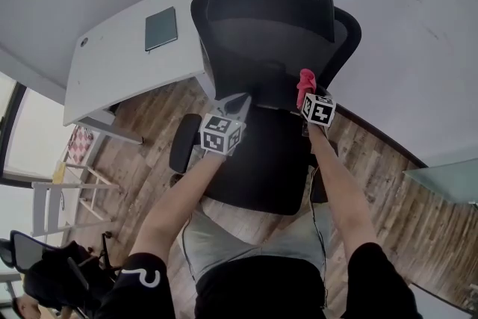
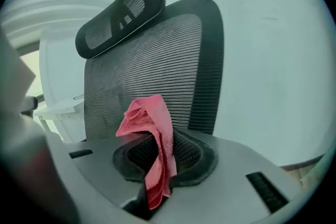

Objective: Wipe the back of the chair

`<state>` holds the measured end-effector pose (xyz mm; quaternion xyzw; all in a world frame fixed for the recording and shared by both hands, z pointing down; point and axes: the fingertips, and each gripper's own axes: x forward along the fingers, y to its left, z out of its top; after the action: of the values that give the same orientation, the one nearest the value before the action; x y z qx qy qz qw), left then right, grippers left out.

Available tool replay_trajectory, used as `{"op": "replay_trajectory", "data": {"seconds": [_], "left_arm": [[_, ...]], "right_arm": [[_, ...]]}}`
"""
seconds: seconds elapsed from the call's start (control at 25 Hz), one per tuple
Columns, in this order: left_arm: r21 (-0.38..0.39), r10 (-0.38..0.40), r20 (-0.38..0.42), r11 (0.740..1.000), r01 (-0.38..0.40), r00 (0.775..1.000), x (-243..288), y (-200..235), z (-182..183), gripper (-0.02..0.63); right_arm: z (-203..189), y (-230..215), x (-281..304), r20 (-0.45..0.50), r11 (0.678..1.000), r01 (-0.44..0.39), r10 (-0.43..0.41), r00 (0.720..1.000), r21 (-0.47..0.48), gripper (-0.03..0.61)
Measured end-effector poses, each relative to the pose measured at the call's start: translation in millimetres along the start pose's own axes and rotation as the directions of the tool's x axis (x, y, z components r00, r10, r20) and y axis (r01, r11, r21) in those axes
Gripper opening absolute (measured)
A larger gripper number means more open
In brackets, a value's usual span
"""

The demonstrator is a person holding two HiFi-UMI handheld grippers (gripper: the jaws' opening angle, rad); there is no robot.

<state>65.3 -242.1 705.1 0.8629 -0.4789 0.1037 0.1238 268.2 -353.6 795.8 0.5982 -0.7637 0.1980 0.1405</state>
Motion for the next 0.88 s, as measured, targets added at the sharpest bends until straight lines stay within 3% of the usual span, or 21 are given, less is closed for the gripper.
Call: {"op": "replay_trajectory", "data": {"seconds": [0.24,0.4,0.68,0.88], "left_arm": [[-0.038,-0.015,0.018,0.999,0.015,1.000,2,-12,11,0.026],[-0.052,-0.040,0.038,0.998,0.042,0.998,-6,-2,25,0.026],[-0.039,-0.120,0.044,0.992,0.122,0.992,-33,75,55,0.026],[-0.057,-0.193,0.043,0.979,0.196,0.980,-63,143,91,0.026]], "right_arm": [[0,-47,-25,-0.029,0.997,0.064,-0.063,0.998,0.032,0.072],[13,-38,-49,-0.022,0.995,0.076,-0.075,0.997,0.064,0.072],[37,51,-62,0.033,0.988,0.051,-0.057,0.998,0.148,0.072],[83,137,-80,0.109,0.986,0.069,-0.087,0.990,0.155,0.071]]}}
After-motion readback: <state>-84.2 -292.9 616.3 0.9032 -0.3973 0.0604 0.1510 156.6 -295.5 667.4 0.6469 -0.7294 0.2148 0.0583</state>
